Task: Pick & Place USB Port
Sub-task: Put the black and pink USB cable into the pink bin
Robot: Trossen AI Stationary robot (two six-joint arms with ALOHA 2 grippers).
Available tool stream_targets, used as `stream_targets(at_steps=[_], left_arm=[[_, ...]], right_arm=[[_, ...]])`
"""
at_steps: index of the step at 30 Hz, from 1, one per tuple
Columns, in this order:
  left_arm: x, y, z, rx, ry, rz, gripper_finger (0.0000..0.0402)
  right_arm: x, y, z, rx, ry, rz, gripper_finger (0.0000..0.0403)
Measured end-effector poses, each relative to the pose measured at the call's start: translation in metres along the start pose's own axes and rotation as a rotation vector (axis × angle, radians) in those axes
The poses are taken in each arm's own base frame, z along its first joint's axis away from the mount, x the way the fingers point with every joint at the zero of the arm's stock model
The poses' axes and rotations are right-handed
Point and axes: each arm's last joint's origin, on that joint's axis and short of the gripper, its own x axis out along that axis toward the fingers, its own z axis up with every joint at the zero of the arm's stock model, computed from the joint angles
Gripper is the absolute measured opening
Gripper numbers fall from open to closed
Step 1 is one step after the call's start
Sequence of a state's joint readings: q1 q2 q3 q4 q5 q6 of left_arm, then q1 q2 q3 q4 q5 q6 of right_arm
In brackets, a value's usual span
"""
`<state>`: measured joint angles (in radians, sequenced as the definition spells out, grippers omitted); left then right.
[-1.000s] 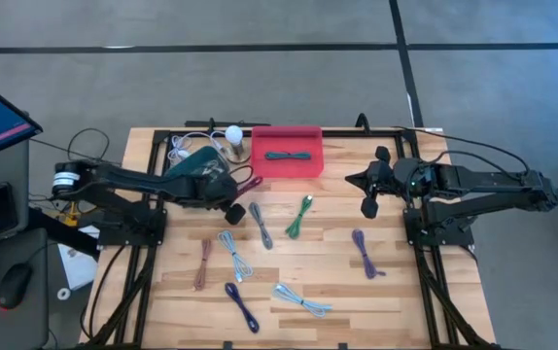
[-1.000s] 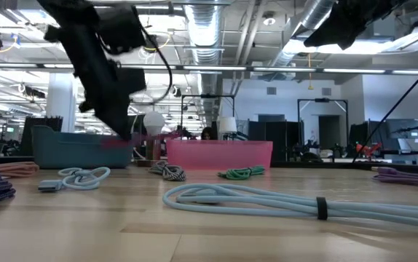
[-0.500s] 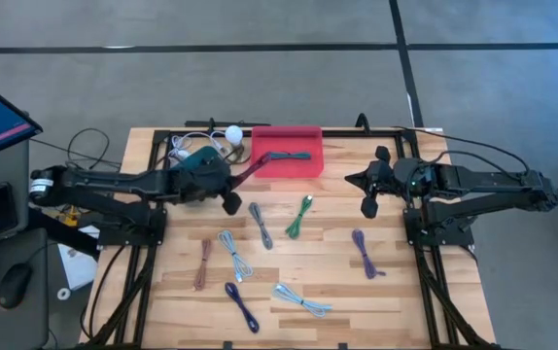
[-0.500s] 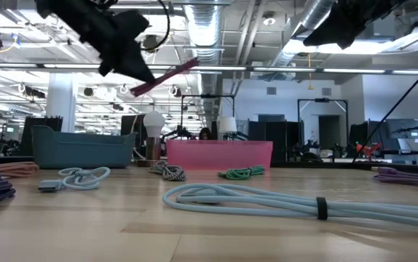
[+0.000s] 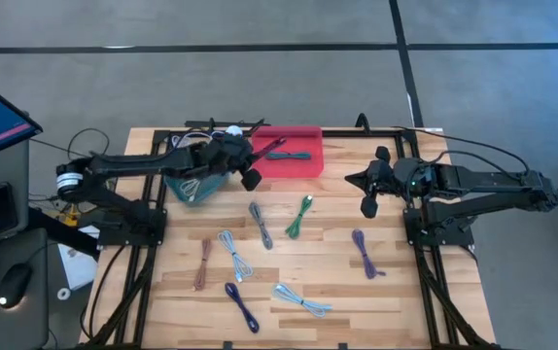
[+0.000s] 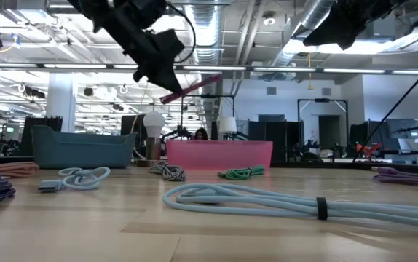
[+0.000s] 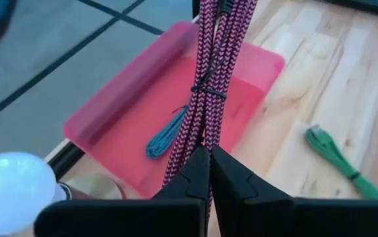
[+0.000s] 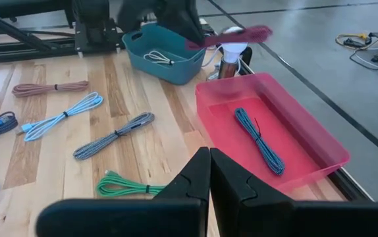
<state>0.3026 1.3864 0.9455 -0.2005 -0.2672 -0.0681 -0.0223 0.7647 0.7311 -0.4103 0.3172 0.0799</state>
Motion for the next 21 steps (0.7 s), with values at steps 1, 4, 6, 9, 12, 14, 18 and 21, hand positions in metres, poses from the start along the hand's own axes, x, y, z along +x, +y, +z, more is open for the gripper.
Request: stream_targets(at_steps=[1, 4, 6, 9, 12, 14, 18, 21], left_arm=[[0.005, 0.001, 0.002, 0.005, 0.001, -0.003, 0.0004], [0.019, 0.005, 0.006, 0.013, -0.01, -0.027, 0.0004], [0.028, 0.008, 0.009, 0.012, -0.027, -0.049, 0.0004], [0.043, 0.014, 0.01, 0.006, -0.022, -0.066, 0.0005], [0.056, 0.019, 0.009, -0.006, -0.007, -0.073, 0.0005], [0.063, 0.022, 0.008, -0.011, 0.006, -0.069, 0.0005], [0.076, 0.028, 0.003, -0.024, 0.015, -0.073, 0.0005], [0.085, 0.03, -0.001, -0.032, 0.021, -0.096, 0.0005]], right_arm=[[0.0, 0.0, 0.0, 0.0, 0.0, 0.0, 0.0001], [0.0, 0.0, 0.0, 0.0, 0.0, 0.0, 0.0001], [0.0, 0.0, 0.0, 0.0, 0.0, 0.0, 0.0001], [0.0, 0.0, 0.0, 0.0, 0.0, 0.0, 0.0001], [0.0, 0.0, 0.0, 0.0, 0.0, 0.0, 0.0001], [0.0, 0.0, 0.0, 0.0, 0.0, 0.0, 0.0001], [0.0, 0.0, 0.0, 0.0, 0.0, 0.0, 0.0001], [0.0, 0.0, 0.0, 0.0, 0.0, 0.0, 0.0001]])
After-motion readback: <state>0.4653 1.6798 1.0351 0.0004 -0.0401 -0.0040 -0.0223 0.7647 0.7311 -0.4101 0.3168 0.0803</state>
